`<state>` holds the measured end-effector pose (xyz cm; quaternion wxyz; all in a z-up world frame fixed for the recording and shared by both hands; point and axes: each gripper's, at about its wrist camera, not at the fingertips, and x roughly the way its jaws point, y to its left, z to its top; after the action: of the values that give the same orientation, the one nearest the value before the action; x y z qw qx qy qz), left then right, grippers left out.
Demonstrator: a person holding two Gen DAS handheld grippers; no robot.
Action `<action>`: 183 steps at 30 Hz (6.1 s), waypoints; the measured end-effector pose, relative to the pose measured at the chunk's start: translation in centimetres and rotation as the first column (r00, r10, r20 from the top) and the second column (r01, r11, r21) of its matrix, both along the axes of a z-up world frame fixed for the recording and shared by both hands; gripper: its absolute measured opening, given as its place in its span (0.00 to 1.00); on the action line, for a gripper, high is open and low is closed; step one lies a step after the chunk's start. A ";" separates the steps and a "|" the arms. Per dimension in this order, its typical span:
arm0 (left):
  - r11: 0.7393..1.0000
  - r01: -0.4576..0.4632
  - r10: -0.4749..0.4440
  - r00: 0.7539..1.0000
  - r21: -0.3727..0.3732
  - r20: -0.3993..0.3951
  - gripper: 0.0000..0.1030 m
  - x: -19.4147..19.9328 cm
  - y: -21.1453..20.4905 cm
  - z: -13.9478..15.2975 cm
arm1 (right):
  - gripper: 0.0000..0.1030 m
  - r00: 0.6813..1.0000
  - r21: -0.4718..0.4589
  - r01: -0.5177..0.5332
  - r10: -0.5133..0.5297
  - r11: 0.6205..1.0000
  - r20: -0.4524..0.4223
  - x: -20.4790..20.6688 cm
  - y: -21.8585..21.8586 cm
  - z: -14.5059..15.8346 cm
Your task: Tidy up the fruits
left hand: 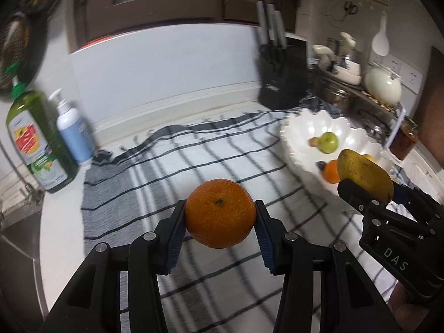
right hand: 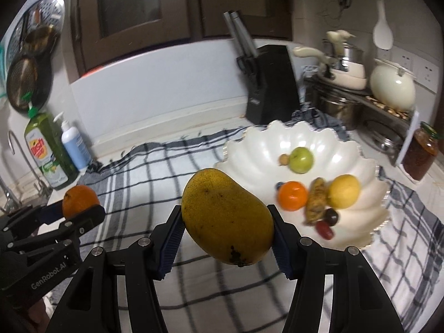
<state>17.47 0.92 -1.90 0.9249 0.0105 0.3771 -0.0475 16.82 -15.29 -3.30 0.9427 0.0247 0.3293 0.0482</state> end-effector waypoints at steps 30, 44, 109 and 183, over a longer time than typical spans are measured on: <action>0.970 0.241 -0.241 0.970 -0.032 -0.005 0.46 8.6 -14.6 -0.9 | 0.57 0.969 0.000 0.240 -0.240 0.971 -0.049 3.7 -14.2 -1.6; 0.978 0.207 -0.207 0.978 0.017 -0.012 0.65 9.7 -14.5 -2.4 | 0.65 0.962 -0.042 0.261 -0.264 0.964 -0.071 4.8 -13.9 -2.8; 0.995 0.104 -0.104 0.982 0.007 0.156 0.96 -18.8 -2.2 3.7 | 0.94 0.927 -0.002 0.358 -0.355 0.934 0.125 -22.0 -5.7 3.8; 0.998 0.056 -0.058 0.993 0.026 0.098 1.00 -22.3 -0.1 1.7 | 0.94 0.935 -0.019 0.343 -0.339 0.939 0.102 -25.1 -4.0 2.7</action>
<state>-4.86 0.86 -0.19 0.9405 0.0345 0.3309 -0.0690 -8.32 -19.27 -0.62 0.9520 0.0620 0.2743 -0.1208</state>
